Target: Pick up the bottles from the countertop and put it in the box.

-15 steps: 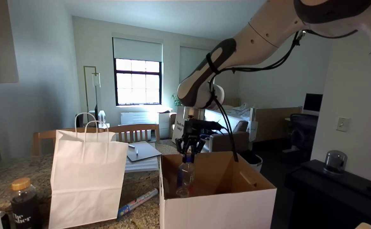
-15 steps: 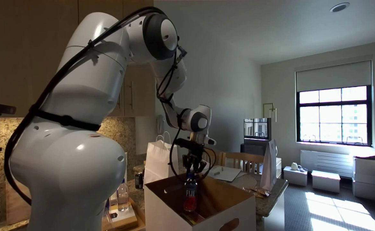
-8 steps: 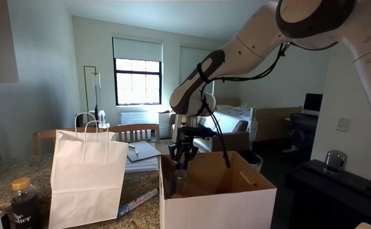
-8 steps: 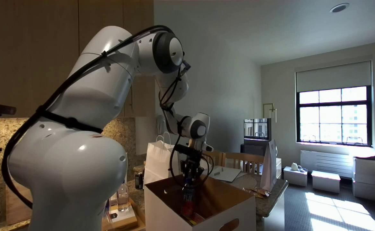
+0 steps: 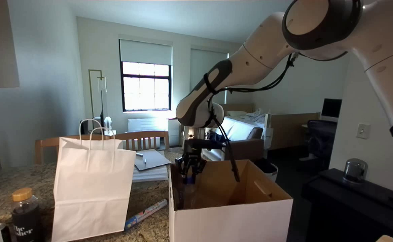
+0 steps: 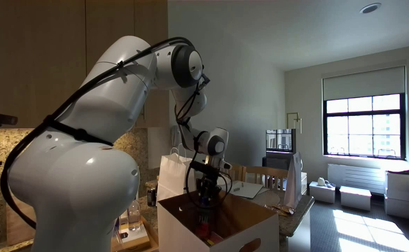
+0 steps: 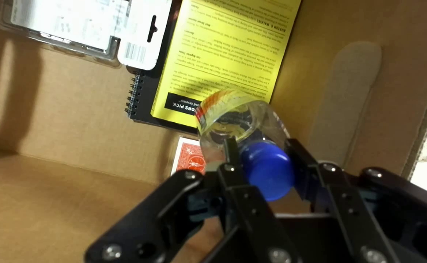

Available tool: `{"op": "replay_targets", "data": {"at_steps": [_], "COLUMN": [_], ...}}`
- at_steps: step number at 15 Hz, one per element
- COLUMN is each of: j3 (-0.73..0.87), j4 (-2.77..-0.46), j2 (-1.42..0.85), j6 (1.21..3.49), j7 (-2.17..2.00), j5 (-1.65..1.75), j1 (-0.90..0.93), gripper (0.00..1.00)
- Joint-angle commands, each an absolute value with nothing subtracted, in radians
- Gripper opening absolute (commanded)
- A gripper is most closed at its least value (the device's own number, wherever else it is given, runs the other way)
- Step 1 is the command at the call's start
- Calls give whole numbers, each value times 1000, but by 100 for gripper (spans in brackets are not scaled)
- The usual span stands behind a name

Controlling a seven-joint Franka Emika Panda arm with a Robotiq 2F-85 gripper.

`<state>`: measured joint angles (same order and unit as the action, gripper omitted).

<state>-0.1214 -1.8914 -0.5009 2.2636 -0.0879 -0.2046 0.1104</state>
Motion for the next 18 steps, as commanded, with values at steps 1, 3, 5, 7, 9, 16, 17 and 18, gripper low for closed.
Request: {"op": "replay_targets", "data": {"at_steps": [1,3,5,7,9,16,17,18], "j3": [-124,-124,-123,-124,-122,-91,-80,-72], "j4": [-1881,-1869,-1841,-1813,-1799,-1819,-1826,-1829], "j2": [-482,-479,-490,-506,-509,-501,-498,-497], "j6": [2226,2209,2174,2131,2116,2178,2186,2191], "j7": [-61,-56,-58,-54,-56,-113,-127,-136], "j5": [-197,-196,-194,-195,-193,-133,-112,-94], "j1": [105,104,105,105,109,137,143,146], "gripper": [15,15,15,15,15,15,15,16]}}
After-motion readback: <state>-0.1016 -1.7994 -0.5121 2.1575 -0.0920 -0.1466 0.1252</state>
